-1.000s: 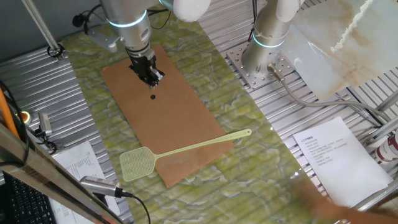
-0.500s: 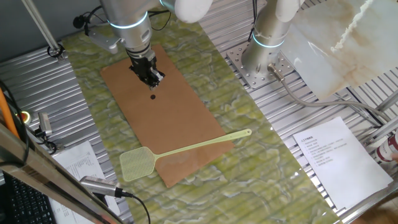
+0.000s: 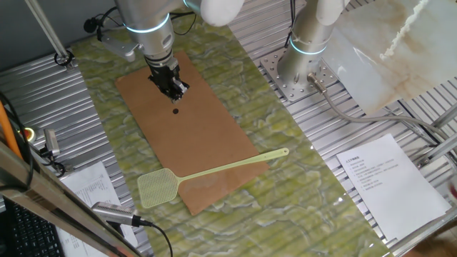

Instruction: Swat with a flyswatter

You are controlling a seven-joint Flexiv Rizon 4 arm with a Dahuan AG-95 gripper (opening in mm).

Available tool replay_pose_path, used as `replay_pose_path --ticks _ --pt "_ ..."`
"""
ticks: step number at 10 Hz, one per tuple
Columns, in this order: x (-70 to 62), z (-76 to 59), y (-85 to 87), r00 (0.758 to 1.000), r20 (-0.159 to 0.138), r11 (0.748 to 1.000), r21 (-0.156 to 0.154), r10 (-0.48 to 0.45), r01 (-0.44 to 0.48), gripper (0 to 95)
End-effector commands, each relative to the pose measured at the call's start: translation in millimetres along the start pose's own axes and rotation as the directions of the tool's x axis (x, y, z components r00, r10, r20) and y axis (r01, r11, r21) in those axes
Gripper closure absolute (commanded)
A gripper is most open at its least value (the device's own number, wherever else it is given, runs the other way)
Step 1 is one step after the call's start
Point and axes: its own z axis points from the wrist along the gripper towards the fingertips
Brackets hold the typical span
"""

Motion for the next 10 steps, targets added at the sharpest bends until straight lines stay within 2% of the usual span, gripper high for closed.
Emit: replay_pose_path --ticks 1,7,8,10 --pt "0.2 -0.2 0.0 1.000 0.000 1.000 0.000 0.000 0.000 95.0" --pt "0.2 -0.2 0.0 1.000 0.000 1.000 0.000 0.000 0.000 95.0" --pt "-10.5 16.8 25.7 0.994 -0.102 0.999 0.034 0.044 -0.040 95.0" --pt "-11.0 16.5 25.0 0.994 -0.099 0.999 0.031 0.044 -0.042 95.0"
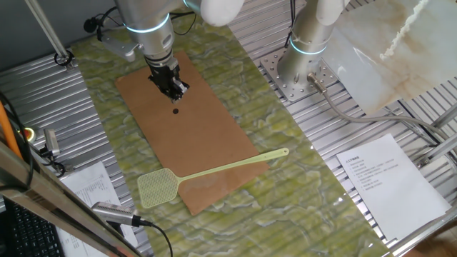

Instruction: Swat with a flyswatter

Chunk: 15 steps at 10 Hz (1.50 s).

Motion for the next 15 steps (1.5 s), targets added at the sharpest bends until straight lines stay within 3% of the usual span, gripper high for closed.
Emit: replay_pose_path --ticks 1,2,4,8,10,14,15 --pt "-6.3 7.6 7.0 0.996 -0.079 0.999 0.025 0.039 -0.037 95.0" --pt "-6.3 7.6 7.0 0.996 -0.080 0.999 0.028 0.048 -0.046 95.0" --pt "-6.3 7.6 7.0 0.996 -0.086 1.000 0.019 -0.018 0.019 95.0" --pt "-2.1 6.6 9.4 0.997 -0.067 0.999 0.024 0.026 -0.025 95.0" --pt "10.7 9.2 25.6 0.998 -0.050 0.999 0.017 0.041 -0.041 95.0" --pt "13.1 17.3 55.3 0.997 -0.041 0.998 0.024 0.062 -0.061 95.0" --pt "13.0 17.6 55.8 0.998 -0.019 0.997 0.037 0.063 -0.063 95.0"
